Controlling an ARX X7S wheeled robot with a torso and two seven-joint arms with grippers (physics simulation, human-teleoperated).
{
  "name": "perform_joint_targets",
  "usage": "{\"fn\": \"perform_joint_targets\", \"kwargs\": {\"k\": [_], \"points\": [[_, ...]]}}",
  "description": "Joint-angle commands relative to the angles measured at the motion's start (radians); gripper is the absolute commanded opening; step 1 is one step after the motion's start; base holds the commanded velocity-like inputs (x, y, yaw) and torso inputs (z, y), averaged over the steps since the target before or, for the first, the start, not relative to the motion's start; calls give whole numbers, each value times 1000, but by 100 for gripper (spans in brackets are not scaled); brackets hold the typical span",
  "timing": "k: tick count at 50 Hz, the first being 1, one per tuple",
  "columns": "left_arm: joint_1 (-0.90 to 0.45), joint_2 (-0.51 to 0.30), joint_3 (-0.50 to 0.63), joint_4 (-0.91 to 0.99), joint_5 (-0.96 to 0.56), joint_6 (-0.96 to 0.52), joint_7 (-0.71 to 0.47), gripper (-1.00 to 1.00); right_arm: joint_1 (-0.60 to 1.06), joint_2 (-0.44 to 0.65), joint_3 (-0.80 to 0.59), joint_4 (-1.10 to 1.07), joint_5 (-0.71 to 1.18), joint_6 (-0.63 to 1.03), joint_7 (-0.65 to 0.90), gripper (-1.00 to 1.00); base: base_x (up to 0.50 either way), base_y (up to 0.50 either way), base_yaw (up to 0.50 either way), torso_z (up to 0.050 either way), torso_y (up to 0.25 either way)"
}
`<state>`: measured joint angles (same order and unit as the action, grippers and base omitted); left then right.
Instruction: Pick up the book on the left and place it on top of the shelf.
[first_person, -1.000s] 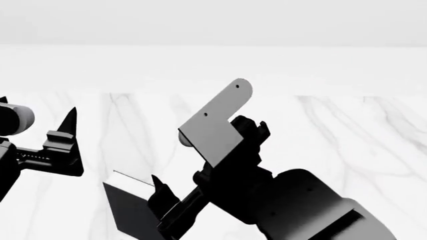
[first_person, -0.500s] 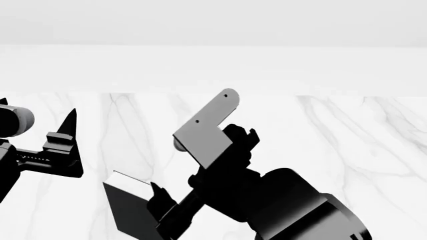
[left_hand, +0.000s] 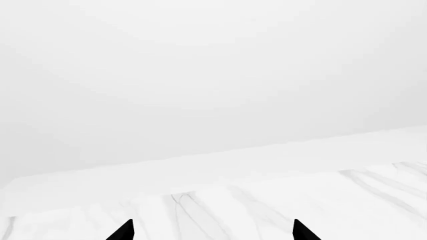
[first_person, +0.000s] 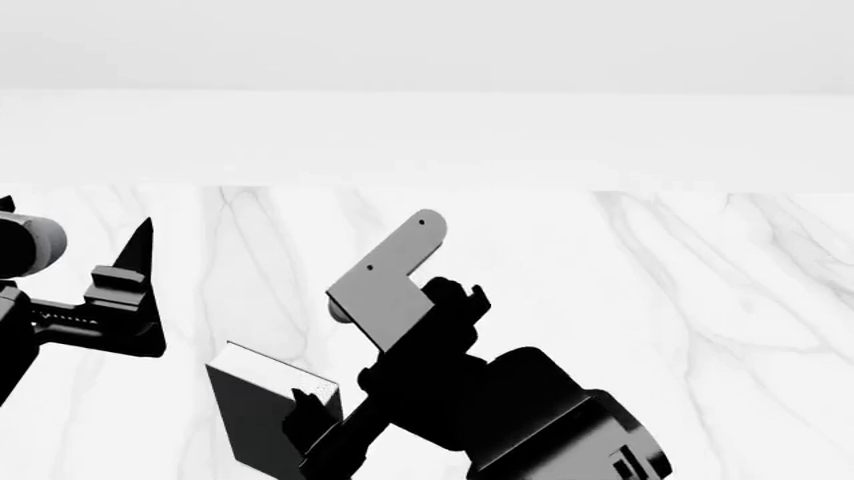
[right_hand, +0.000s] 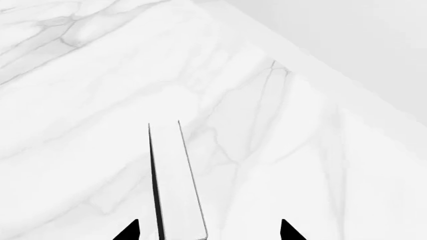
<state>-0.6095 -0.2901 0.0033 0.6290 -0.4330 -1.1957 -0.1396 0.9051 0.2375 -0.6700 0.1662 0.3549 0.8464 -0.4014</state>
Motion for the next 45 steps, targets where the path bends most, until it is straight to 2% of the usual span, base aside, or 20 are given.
{"fn": "perform_joint_targets", "kwargs": {"k": [1,11,45], "points": [[5,13,-29,0,3,24,12,100,-7,-50,-24,98,-34,-56,-32,100,0,0,0,0,0],[11,11,-27,-6,1,35,11,100,2,-69,-46,146,-37,-77,-47,100,0,0,0,0,0],[29,-2,-29,2,-17,50,7,100,52,-185,-123,574,-76,-321,-128,100,0,0,0,0,0]]}}
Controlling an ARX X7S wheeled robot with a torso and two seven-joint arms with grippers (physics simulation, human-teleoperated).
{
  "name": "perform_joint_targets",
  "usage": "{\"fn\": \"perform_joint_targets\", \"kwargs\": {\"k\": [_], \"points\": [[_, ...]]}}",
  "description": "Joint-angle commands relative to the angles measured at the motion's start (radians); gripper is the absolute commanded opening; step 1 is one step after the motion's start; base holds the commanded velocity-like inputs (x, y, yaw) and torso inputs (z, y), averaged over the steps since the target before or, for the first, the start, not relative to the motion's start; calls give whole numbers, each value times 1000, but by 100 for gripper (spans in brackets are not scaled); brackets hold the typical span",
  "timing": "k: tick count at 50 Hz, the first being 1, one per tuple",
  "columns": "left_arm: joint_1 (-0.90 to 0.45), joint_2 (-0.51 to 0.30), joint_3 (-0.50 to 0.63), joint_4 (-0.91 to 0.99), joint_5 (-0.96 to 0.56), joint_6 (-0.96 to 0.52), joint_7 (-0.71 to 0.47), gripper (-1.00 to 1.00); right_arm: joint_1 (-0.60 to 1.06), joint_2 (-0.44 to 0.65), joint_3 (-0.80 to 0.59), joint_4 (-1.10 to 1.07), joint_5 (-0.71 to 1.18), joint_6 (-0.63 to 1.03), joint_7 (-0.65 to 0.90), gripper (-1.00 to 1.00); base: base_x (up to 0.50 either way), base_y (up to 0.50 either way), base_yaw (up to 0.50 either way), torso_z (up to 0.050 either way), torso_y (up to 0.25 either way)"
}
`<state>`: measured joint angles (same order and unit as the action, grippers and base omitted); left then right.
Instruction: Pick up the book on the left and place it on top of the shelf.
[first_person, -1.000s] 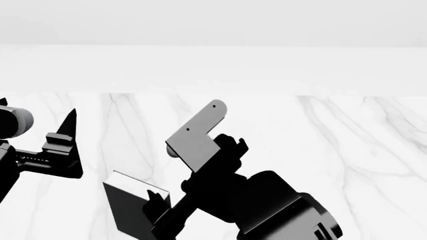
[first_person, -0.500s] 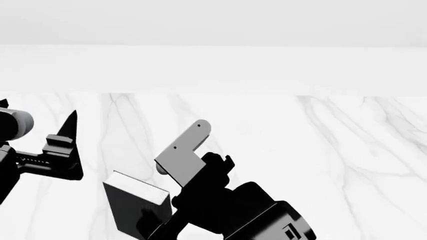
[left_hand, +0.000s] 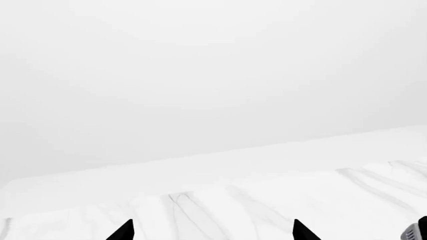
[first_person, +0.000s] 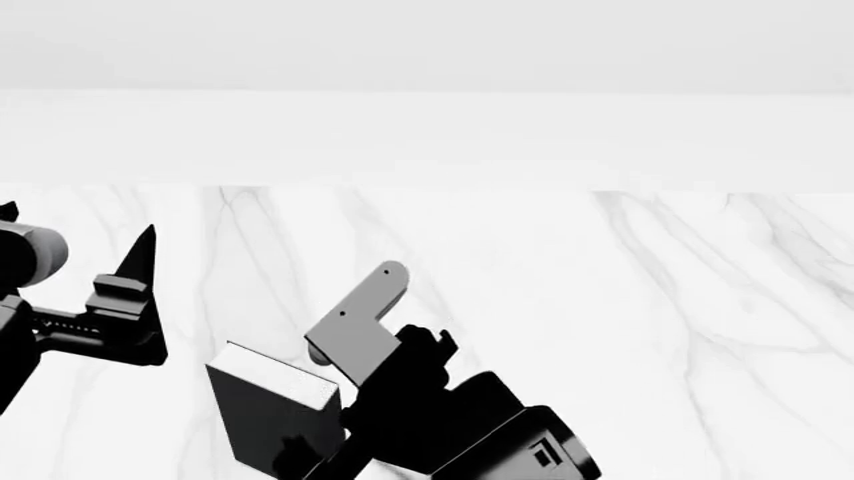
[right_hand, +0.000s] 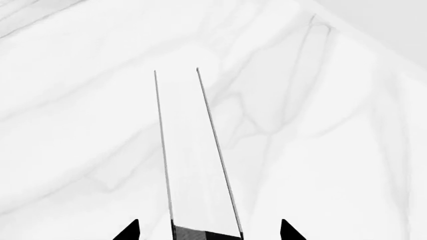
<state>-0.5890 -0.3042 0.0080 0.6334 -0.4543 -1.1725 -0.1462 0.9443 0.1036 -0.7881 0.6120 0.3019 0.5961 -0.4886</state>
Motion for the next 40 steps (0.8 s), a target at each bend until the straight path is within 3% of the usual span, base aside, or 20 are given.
{"fn": "perform_joint_targets", "kwargs": {"k": [1,7,8,31,40], "points": [[9,12,-35,-1,3,26,13,100,14,-54,-8,136,-24,-73,-43,100,0,0,0,0,0],[12,11,-34,-5,2,34,12,100,24,-67,-10,197,-28,-120,-27,100,0,0,0,0,0],[12,10,-34,-6,2,35,13,100,28,-71,-8,212,-24,-124,-33,-100,0,0,0,0,0],[15,5,-34,-1,-10,34,3,100,7,-32,-20,106,0,-105,-3,-100,0,0,0,0,0],[11,5,-33,4,-16,28,-3,100,20,70,37,-261,55,109,90,-100,0,0,0,0,0]]}}
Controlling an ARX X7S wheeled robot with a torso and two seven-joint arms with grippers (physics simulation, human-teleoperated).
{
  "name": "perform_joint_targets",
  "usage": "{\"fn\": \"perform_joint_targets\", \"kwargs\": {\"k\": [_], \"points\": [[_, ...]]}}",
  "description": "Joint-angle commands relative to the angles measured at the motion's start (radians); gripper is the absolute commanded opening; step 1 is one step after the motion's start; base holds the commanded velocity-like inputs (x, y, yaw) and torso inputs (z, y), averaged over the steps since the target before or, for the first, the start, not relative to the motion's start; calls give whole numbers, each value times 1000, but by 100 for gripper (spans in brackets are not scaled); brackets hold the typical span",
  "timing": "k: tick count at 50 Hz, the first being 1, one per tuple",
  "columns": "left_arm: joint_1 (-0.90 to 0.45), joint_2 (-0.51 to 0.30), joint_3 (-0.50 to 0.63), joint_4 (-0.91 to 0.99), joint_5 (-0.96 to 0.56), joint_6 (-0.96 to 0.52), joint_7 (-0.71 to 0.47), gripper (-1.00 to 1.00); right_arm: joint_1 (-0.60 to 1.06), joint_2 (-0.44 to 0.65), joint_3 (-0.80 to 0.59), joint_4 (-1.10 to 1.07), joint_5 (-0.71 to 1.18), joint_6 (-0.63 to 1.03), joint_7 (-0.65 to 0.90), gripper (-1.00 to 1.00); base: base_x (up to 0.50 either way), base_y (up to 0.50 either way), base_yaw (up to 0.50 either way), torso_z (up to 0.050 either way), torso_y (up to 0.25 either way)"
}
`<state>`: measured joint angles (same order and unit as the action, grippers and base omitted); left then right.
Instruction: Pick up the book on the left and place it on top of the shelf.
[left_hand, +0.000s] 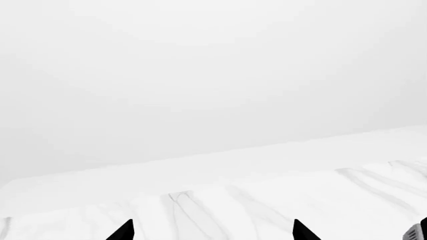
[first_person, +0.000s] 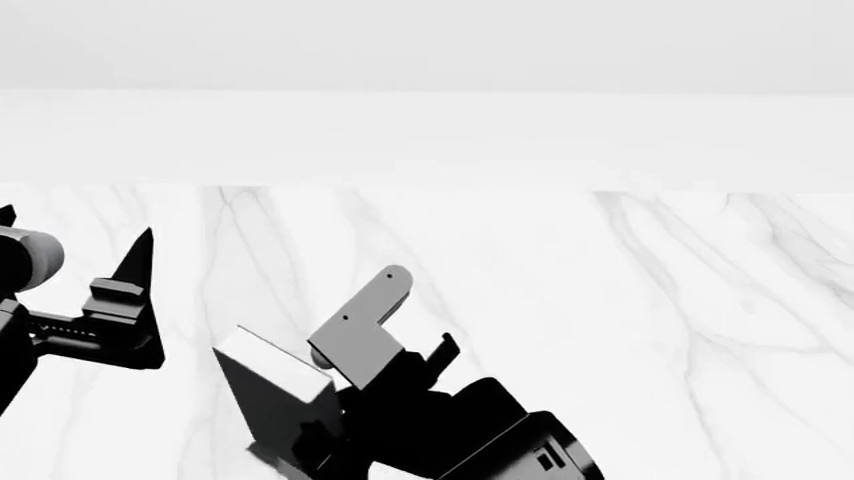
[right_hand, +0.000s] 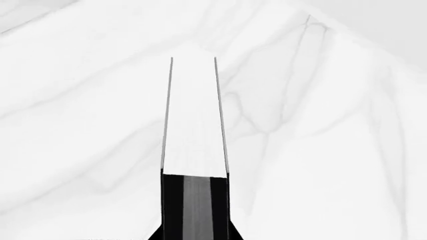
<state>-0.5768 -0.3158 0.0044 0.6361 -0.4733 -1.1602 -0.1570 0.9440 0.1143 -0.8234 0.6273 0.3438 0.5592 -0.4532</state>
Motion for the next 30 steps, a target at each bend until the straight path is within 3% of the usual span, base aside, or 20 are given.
{"fn": "perform_joint_targets", "kwargs": {"k": [1,5,22,26,30], "points": [[-3,17,-27,2,3,15,7,100,31,75,84,-334,20,185,71,-100,0,0,0,0,0],[-6,17,-24,2,1,13,6,100,62,109,107,-464,38,291,109,-100,0,0,0,0,2],[-7,12,-33,15,-13,5,-2,100,132,158,128,-578,18,410,187,-100,0,0,0,0,1],[-5,10,-32,13,-14,9,-3,100,172,187,33,-572,-144,375,313,-100,0,0,1,0,0],[-2,8,-31,8,-13,15,-3,100,238,212,-192,-452,-449,321,524,-100,0,0,0,0,3]]}}
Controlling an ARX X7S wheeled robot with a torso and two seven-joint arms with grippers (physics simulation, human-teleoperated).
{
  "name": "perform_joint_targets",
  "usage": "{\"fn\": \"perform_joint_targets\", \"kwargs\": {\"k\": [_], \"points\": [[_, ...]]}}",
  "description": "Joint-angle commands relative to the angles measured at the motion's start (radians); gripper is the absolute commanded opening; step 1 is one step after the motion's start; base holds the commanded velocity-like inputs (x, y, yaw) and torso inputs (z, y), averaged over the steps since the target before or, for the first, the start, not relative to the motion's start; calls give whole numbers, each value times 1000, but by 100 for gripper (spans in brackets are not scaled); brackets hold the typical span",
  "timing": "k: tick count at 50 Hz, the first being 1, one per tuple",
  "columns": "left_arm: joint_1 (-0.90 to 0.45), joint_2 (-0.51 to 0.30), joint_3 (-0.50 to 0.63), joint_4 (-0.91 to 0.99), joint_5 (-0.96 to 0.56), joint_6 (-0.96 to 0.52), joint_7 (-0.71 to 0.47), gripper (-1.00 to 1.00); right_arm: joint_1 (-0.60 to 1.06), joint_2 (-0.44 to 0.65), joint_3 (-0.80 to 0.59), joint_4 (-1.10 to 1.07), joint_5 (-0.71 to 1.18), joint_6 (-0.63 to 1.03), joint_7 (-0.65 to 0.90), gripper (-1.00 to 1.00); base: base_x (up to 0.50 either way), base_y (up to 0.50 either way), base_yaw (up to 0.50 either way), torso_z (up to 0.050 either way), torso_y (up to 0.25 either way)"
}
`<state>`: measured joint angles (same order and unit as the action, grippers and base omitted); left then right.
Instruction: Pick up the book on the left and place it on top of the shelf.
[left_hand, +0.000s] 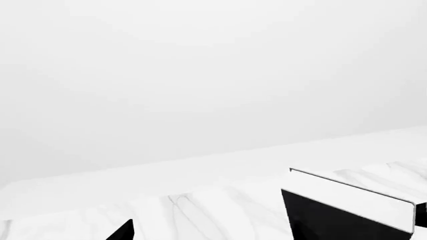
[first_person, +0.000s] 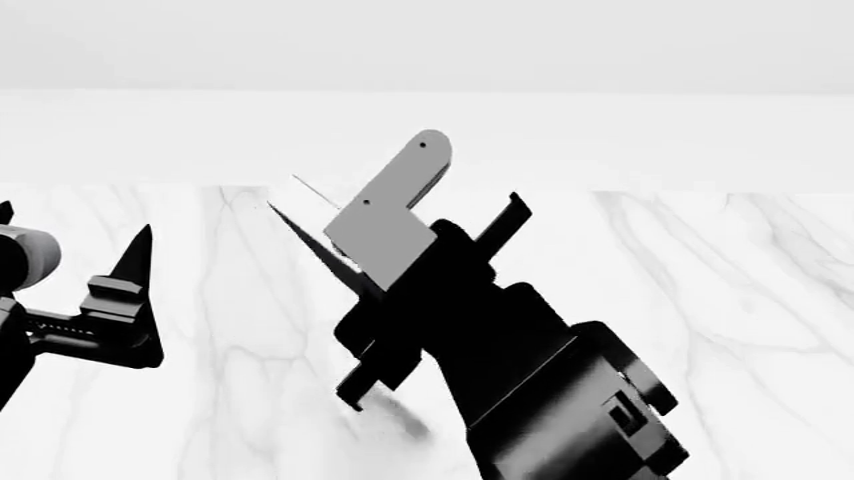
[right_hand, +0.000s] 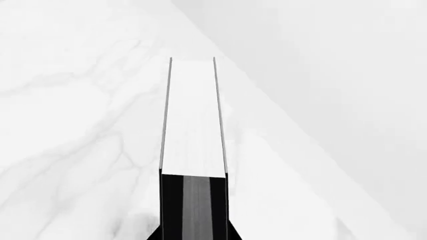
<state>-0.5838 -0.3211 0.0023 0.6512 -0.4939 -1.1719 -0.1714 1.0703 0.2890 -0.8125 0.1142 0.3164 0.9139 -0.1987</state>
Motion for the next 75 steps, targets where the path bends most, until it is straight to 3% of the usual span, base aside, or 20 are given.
{"fn": "perform_joint_targets", "kwargs": {"k": [1,9,21,44,60,75], "points": [[6,13,-29,-7,6,27,12,100,119,40,-213,61,-439,-23,281,-100,0,0,0,0,0],[8,13,-24,-13,7,37,9,100,198,68,-375,165,-645,-15,400,-100,0,0,0,0,1],[11,9,-26,-13,0,40,6,100,270,31,-465,454,-737,-7,461,-100,0,0,0,0,2],[14,3,-30,-9,-13,41,-2,100,442,-68,-375,1181,-634,-69,499,-100,0,0,0,0,2],[19,-3,-26,-17,-15,50,-7,100,399,105,-302,1194,-447,161,663,-100,0,0,0,0,1],[35,-7,-20,-24,-13,67,-9,100,325,189,-245,1194,-338,206,802,-100,0,0,0,0,1]]}}
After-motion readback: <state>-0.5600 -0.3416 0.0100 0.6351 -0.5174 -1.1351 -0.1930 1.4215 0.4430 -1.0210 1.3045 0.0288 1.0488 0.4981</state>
